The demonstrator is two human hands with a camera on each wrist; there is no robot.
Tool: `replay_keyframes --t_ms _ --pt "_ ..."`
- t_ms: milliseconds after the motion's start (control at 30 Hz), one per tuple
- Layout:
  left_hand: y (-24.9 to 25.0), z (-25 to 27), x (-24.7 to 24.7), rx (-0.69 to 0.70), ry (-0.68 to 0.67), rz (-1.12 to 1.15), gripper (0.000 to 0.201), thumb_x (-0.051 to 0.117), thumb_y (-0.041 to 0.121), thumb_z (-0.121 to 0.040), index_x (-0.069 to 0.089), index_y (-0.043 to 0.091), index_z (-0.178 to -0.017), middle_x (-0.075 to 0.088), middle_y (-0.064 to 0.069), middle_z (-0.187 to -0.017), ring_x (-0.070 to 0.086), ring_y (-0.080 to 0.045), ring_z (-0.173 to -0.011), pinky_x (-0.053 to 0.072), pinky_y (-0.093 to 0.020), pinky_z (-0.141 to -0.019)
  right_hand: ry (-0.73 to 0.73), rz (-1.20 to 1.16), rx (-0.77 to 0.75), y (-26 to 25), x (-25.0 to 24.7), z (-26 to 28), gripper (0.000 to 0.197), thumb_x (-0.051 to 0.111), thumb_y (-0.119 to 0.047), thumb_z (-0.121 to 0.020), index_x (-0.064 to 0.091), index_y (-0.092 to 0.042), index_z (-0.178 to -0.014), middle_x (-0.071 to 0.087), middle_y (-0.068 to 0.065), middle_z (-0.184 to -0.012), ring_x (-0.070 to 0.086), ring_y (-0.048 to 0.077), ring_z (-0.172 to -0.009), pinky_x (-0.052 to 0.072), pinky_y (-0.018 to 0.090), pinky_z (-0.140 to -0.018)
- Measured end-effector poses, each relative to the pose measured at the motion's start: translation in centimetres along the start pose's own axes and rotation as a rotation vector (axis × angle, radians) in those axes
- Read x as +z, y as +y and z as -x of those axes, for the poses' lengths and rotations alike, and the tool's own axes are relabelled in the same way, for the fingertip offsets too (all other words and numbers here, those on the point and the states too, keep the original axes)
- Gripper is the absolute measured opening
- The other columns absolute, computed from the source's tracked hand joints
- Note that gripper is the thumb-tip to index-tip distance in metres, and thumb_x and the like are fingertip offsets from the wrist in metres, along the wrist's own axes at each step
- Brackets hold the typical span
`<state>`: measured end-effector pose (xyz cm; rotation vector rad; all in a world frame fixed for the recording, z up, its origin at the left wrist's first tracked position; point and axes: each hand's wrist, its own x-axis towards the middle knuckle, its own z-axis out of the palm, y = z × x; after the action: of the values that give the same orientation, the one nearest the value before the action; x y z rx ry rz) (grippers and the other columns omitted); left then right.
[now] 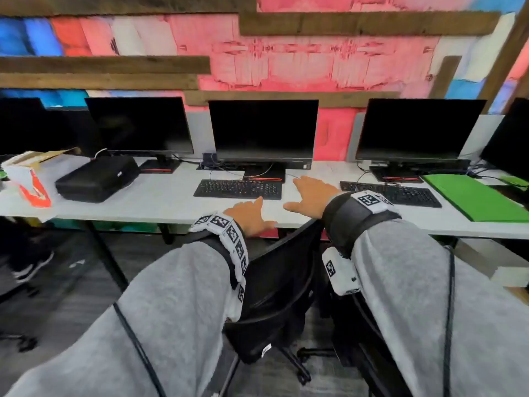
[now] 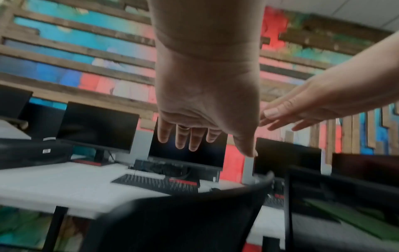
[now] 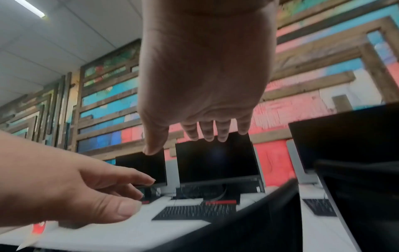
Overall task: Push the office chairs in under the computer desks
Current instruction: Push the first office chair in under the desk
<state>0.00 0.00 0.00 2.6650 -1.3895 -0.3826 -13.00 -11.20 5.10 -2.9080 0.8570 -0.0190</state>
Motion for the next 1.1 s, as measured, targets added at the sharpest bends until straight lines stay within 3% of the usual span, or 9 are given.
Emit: replay_keyframes --t_ms 100,200,300,433,533,600,700,933,1100 --pt "0.8 -0.3 4.1 -0.006 -0.015 0.080 0.081 0.049 0.057 -0.088 0.023 0.011 -0.150 0.044 -0.014 -0.148 0.046 -0.031 -0.132 0.039 -0.043 -0.107 -0.084 -0.009 -0.005 1.2 3.4 -0.7 0.077 0.047 -0.054 -0.089 0.023 -0.012 -0.149 0.025 0.011 -0.157 0.028 0.028 -0.143 0.029 0.046 -0.115" --pt "1.4 0.2 7.9 -0.045 -0.038 0.049 0.068 0.038 0.060 -0.091 0.040 0.012 -0.140 0.059 -0.014 -0.131 0.058 -0.032 -0.117 0.046 -0.041 -0.090 -0.198 -0.024 -0.004 2.1 7.4 -1.2 0.077 0.044 -0.054 -0.091 0.020 -0.012 -0.151 0.022 0.011 -0.159 0.024 0.028 -0.145 0.026 0.044 -0.117" --pt "0.7 -0.1 8.6 -0.049 0.085 -0.128 0.066 0.029 0.065 -0.091 0.059 0.009 -0.109 0.067 -0.013 -0.108 0.063 -0.033 -0.100 0.041 -0.037 -0.074 -0.202 0.008 -0.027 2.9 10.0 -2.1 0.070 0.040 -0.054 -0.092 0.027 -0.014 -0.148 0.027 0.009 -0.156 0.024 0.026 -0.144 0.021 0.047 -0.119" --pt "-1.5 -0.4 7.7 -0.033 0.101 -0.218 0.067 0.028 0.069 -0.088 0.056 0.009 -0.079 0.062 -0.008 -0.081 0.061 -0.029 -0.080 0.042 -0.035 -0.068 -0.113 0.063 -0.064 3.2 10.4 -3.7 0.057 0.034 -0.054 -0.094 0.049 -0.016 -0.133 0.049 0.007 -0.140 0.038 0.026 -0.135 0.009 0.054 -0.117" --pt "-3.6 -0.6 7.1 -0.039 0.069 -0.291 0.072 0.025 0.071 -0.087 0.059 0.009 -0.078 0.051 0.000 -0.067 0.053 -0.023 -0.070 0.038 -0.033 -0.066 -0.116 0.123 -0.068 3.2 10.2 -4.9 0.057 0.030 -0.055 -0.094 0.055 -0.013 -0.123 0.055 0.010 -0.129 0.048 0.029 -0.124 0.013 0.053 -0.117" --pt "-5.5 -0.8 6.5 -0.039 0.056 -0.341 0.076 0.023 0.073 -0.086 0.064 0.009 -0.084 0.047 0.003 -0.063 0.052 -0.021 -0.069 0.038 -0.033 -0.065 -0.115 0.137 -0.086 3.0 10.4 -5.6 0.059 0.030 -0.057 -0.094 0.056 -0.011 -0.121 0.057 0.013 -0.126 0.051 0.031 -0.119 0.024 0.049 -0.114" --pt "-8.4 -1.3 5.7 -0.082 0.047 -0.377 0.081 0.021 0.077 -0.082 0.068 0.011 -0.082 0.050 0.003 -0.062 0.053 -0.021 -0.067 0.040 -0.033 -0.066 -0.108 0.087 -0.132 1.6 10.9 -6.4 0.061 0.034 -0.059 -0.092 0.055 -0.008 -0.119 0.060 0.015 -0.121 0.054 0.032 -0.111 0.039 0.041 -0.097" --pt "-9.8 -5.7 5.5 -0.063 0.175 -0.346 0.082 0.018 0.068 -0.089 0.072 0.010 -0.070 0.047 0.002 -0.051 0.052 -0.021 -0.060 0.035 -0.031 -0.061 -0.066 0.098 -0.261 -2.7 12.9 -10.0 0.061 0.028 -0.062 -0.092 0.060 -0.015 -0.114 0.067 0.010 -0.108 0.061 0.028 -0.099 0.041 0.035 -0.075" --pt "-13.3 -10.2 4.3 -0.017 0.187 -0.345 0.082 0.017 0.068 -0.090 0.074 0.011 -0.074 0.056 -0.003 -0.061 0.052 -0.024 -0.063 0.036 -0.030 -0.063 -0.031 0.179 -0.222 -3.8 13.1 -14.1 0.067 0.024 -0.068 -0.088 0.063 -0.015 -0.100 0.067 0.009 -0.091 0.055 0.026 -0.078 0.038 0.033 -0.067"
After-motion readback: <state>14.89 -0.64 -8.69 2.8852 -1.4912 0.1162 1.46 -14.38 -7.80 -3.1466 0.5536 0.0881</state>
